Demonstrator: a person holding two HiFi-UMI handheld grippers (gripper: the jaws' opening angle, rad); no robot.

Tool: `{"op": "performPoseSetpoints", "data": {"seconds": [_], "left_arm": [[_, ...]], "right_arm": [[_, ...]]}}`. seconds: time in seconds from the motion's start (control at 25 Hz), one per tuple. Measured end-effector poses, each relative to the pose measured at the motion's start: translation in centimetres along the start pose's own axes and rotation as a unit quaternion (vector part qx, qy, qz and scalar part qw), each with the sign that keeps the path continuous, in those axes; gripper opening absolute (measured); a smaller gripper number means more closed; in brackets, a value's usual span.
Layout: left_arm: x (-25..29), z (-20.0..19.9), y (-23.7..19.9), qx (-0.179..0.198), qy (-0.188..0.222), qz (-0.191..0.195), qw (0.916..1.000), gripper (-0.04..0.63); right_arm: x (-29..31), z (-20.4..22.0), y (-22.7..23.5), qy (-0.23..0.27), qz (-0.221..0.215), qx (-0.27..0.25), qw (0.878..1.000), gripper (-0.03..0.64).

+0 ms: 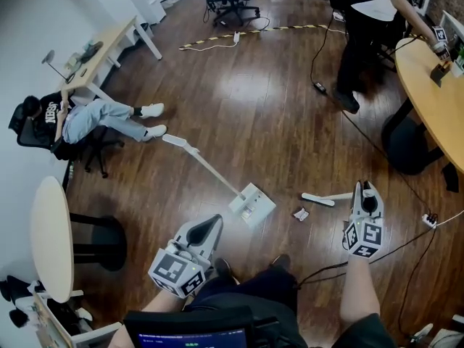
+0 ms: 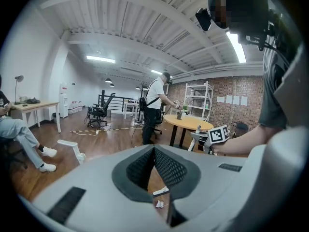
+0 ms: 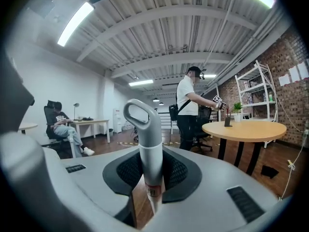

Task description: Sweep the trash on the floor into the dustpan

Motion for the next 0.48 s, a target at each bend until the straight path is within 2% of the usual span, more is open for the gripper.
{"op": "performPoseSetpoints", "data": {"seconds": [0.32, 0.48], "left_arm": [[-1.5, -1.0, 0.0, 0.011, 0.030, 0.033, 0.9990, 0.015], [-2.5, -0.9, -0.4, 0.017, 0.046, 0.051, 0.9975, 0.015]], "right_arm": [[-5.3, 1.3, -3.3, -0.027, 0.003, 0.008, 1.000, 0.097], [-7.5, 2.4, -6.6, -0.040, -0.002, 0.003, 0.999, 0.097]]}}
Point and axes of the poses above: the fingertips, and each gripper's own axes: x forward along the fingers, y to its right, z out of its underside, the point moved 3 cm from there along -x, backward along the fingers, and after that the axes turned 8 degrees about x, right-handed, at the moved point
